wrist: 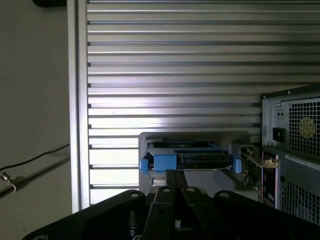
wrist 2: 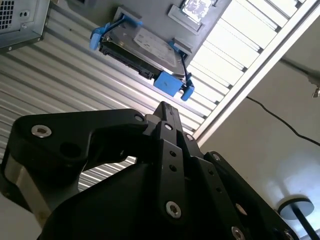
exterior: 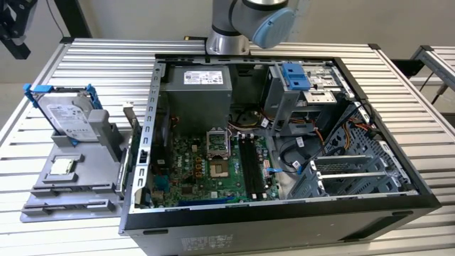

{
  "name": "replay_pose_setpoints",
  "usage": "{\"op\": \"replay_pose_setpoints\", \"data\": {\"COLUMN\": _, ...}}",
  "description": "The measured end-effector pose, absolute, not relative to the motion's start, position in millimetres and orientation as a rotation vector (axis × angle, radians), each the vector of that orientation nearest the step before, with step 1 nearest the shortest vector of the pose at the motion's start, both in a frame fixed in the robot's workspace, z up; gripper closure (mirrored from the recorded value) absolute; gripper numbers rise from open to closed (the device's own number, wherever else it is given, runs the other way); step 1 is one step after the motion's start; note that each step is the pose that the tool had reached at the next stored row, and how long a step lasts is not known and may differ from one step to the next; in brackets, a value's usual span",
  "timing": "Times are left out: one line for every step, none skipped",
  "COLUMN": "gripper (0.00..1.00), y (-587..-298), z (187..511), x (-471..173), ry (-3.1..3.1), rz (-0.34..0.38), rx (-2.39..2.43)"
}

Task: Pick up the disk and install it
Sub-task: 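Pick up the disk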

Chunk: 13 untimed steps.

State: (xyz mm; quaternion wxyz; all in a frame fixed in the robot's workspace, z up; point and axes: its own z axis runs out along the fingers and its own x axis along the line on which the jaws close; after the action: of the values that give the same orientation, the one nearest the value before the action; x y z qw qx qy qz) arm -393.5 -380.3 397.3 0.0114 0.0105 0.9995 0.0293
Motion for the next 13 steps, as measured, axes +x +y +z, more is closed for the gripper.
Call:
{"op": "replay_pose_setpoints", "data": {"gripper": 1.0, "y": -380.3, "z": 397.3, "x": -393.5, "ry": 3.117, "rz": 0.091, "rx": 0.033}}
{"op": "replay_pose_setpoints", "data": {"gripper": 1.0, "y": -380.3, "z": 397.3, "x": -393.5, "ry": 3.117, "rz": 0.091, "rx": 0.031}}
{"op": "replay_pose_setpoints", "data": {"gripper": 1.0, "y": -380.3, "z": 397.3, "x": -393.5, "ry": 3.118, "rz": 0.091, "rx": 0.029}}
{"op": "replay_pose_setpoints", "data": {"gripper": 1.0, "y": -380.3, "z": 397.3, "x": -393.5, "ry": 3.118, "rz": 0.091, "rx": 0.024}}
{"op": "replay_pose_setpoints", "data": {"gripper": 1.0, "y": -380.3, "z": 397.3, "x": -393.5, "ry": 3.118, "rz": 0.092, "rx": 0.016}}
{"op": "replay_pose_setpoints", "data": {"gripper": 1.0, "y": -380.3, "z": 397.3, "x": -393.5, "ry": 3.118, "rz": 0.092, "rx": 0.007}}
{"op": "replay_pose_setpoints", "data": {"gripper": 1.0, "y": -380.3, "z": 397.3, "x": -393.4, "ry": 3.118, "rz": 0.092, "rx": -0.002}}
{"op": "replay_pose_setpoints", "data": {"gripper": 1.0, "y": -380.3, "z": 397.3, "x": -393.4, "ry": 3.118, "rz": 0.092, "rx": -0.012}}
{"op": "replay_pose_setpoints", "data": {"gripper": 1.0, "y": -380.3, "z": 397.3, "x": -393.5, "ry": 3.118, "rz": 0.092, "rx": -0.021}}
{"op": "replay_pose_setpoints", "data": {"gripper": 1.0, "y": -380.3, "z": 397.3, "x": -393.5, "ry": 3.119, "rz": 0.092, "rx": -0.032}}
{"op": "replay_pose_setpoints", "data": {"gripper": 1.0, "y": -380.3, "z": 397.3, "x": -393.5, "ry": 3.119, "rz": 0.092, "rx": -0.043}}
{"op": "replay_pose_setpoints", "data": {"gripper": 1.0, "y": -380.3, "z": 397.3, "x": -393.5, "ry": 3.119, "rz": 0.092, "rx": -0.055}}
{"op": "replay_pose_setpoints", "data": {"gripper": 1.0, "y": -380.3, "z": 397.3, "x": -393.5, "ry": 3.119, "rz": 0.092, "rx": -0.068}}
